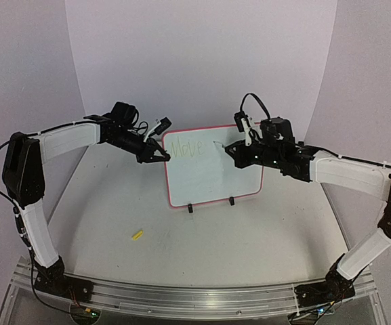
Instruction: Write a sentence on the whiteboard
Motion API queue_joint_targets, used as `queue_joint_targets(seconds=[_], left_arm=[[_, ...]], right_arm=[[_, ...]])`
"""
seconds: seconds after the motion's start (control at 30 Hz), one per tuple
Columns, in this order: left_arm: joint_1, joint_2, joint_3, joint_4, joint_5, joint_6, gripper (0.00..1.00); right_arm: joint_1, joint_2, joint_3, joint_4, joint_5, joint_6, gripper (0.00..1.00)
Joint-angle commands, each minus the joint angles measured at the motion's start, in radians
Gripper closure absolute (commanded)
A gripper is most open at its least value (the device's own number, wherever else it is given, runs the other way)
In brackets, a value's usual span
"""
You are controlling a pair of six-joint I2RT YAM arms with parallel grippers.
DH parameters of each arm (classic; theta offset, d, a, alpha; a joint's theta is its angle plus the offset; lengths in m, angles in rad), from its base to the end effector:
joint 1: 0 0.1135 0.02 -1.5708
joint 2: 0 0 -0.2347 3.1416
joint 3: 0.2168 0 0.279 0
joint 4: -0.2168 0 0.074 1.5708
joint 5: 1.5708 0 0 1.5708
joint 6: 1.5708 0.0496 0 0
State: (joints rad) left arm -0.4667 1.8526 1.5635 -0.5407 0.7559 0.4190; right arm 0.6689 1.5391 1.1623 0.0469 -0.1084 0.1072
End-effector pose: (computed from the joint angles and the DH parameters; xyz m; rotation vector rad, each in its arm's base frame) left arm 0.3757 -0.2274 0.2376 1.2879 1.8993 -0.9212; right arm 0.3141 0.2551 0.2637 -0.6122 1.8500 0.6243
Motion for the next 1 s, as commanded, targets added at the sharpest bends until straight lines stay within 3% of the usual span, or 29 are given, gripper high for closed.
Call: queue_joint_targets(seconds=[0.0,0.97], left_arm=[[-0.004,0.008,-0.002,-0.032,-0.141,0.067,1.0],[-0.004,0.005,-0.003,-0.034,-0.14,0.067,1.0]], right_arm=[[-0.003,-0.009,-0.04,0.021,0.063,0.032,1.0],[-0.003,-0.028,0.023,0.017,0.108,-0.014,1.0]])
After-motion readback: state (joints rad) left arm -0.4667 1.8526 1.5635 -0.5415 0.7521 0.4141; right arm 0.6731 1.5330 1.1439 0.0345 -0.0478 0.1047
